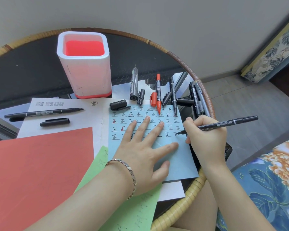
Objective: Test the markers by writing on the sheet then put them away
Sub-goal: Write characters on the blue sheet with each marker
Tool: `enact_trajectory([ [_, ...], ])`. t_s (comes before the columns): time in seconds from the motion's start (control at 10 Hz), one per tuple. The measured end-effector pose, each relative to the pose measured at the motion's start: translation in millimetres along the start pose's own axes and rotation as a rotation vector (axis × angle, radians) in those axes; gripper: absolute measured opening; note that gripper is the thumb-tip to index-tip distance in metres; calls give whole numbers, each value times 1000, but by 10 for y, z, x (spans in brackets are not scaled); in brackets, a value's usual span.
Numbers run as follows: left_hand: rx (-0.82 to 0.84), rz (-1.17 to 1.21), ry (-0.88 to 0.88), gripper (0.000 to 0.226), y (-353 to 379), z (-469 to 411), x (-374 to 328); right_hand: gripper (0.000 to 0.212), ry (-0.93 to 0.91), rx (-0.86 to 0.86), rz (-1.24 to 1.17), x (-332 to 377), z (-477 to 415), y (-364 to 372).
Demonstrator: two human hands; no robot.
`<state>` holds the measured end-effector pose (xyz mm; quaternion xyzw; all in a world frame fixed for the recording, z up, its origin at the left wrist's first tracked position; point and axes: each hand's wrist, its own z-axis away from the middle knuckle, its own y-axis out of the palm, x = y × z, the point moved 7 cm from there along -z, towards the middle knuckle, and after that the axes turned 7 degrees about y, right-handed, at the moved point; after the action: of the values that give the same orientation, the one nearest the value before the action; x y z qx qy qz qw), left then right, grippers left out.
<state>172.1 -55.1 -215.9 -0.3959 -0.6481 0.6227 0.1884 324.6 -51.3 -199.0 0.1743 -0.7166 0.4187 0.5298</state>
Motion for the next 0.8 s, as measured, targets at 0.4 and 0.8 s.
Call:
enact_trajectory([
  [0.4, -4, 0, 5, 42, 1, 4, -5, 34, -14, 18, 6, -4, 8, 16],
  [0.8, 2, 5, 0, 41, 12, 0, 5, 33, 5, -87, -27, -9, 19, -93],
])
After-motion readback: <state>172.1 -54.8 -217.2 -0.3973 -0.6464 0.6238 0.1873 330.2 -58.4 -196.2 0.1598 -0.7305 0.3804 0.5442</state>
